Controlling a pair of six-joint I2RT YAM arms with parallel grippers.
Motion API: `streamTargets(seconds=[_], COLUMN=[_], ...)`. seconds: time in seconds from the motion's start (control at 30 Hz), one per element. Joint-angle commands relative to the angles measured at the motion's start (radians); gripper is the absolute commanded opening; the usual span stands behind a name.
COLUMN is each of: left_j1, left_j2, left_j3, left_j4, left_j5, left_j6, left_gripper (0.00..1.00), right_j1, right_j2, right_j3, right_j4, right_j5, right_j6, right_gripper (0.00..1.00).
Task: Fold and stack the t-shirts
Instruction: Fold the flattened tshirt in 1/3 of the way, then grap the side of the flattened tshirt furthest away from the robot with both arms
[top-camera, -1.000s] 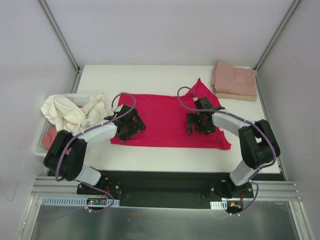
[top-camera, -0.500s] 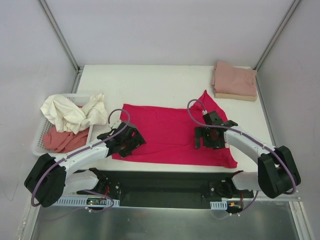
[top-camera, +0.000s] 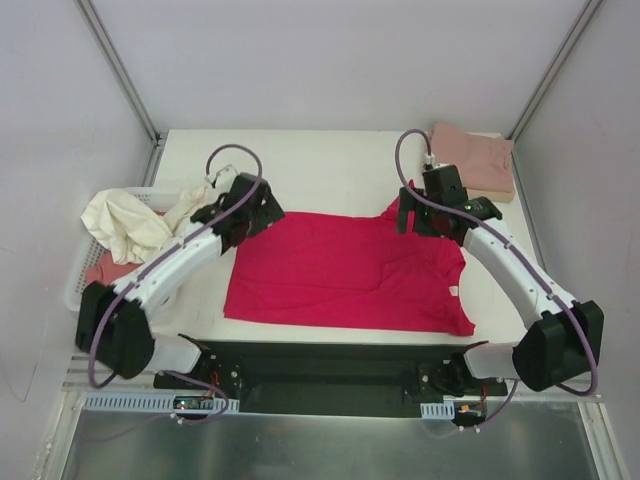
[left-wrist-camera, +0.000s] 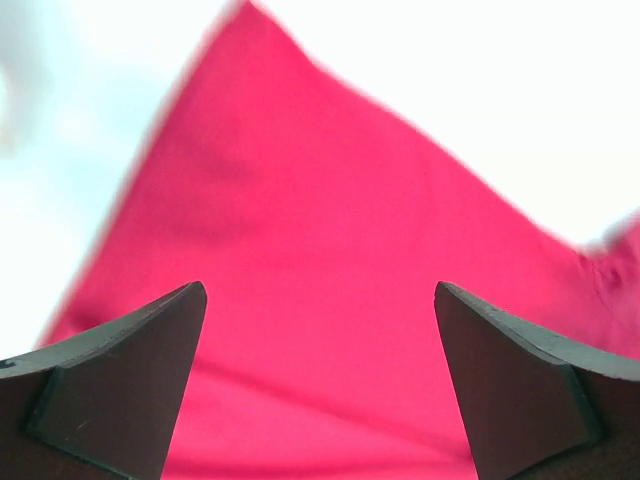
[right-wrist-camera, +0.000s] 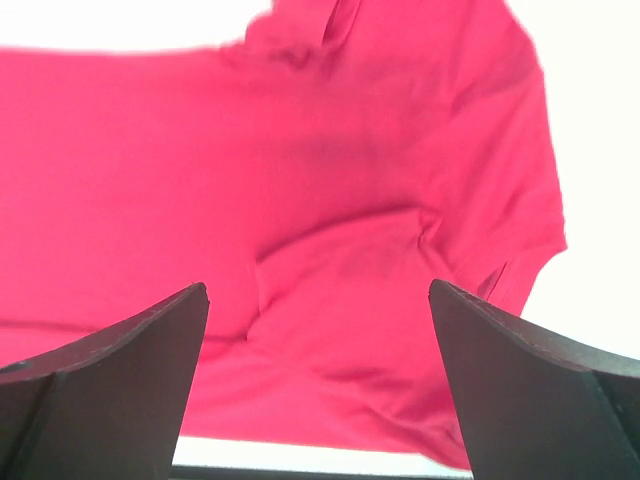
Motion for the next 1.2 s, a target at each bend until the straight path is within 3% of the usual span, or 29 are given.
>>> streamTargets(seconds=[0.0,0.17,0.33,0.47,0.6,0.73,0.77,0.87,0.97,1.03,1.17], left_j1=[0.111,0.173,0.224,0.244,0.249,0.253,0.253,0.253,0.255,0.256,0.258], left_j2=[0.206,0.473,0.694,0.798,0.832,0.864,0.869,0.887,0.899,0.901,0.886], left_j3=[0.178,0.421,0.621,0.688,0.699,0.718,0.720,0.712,0.712,0.708,0.694], left_j4=[-0.040,-0.110,-0.178,-0.207,-0.210,-0.211,-0.211,-0.213,-0.216,-0.219,-0.219], left_j5=[0.010,-0.030,-0.036,-0.009,0.001,0.020,0.034,0.053,0.065,0.063,0.060], left_j6=[0.192,0.250,0.260,0.252,0.235,0.231,0.226,0.220,0.215,0.211,0.211], left_gripper=[0.93,0.84,0.68,0.67,0.62,0.48,0.36,0.20,0.12,0.00,0.00], right_j1=[-0.041,-0.080,-0.118,-0.147,-0.166,-0.175,-0.178,-0.178,-0.178,-0.178,-0.183], right_j2=[0.071,0.178,0.244,0.296,0.341,0.461,0.488,0.581,0.672,0.750,0.900], right_j3=[0.091,0.184,0.227,0.238,0.264,0.368,0.429,0.543,0.609,0.689,0.853], right_j4=[0.034,0.030,0.040,0.047,0.059,0.041,0.027,0.007,-0.001,-0.006,-0.024], right_j5=[-0.023,-0.021,-0.046,-0.060,-0.064,-0.067,-0.070,-0.081,-0.072,-0.054,-0.024], right_j6=[0.001,-0.039,-0.055,-0.062,-0.071,-0.113,-0.113,-0.095,-0.081,-0.081,-0.068], right_gripper=[0.97,0.97,0.97,0.97,0.97,0.97,0.97,0.99,0.99,0.99,0.94])
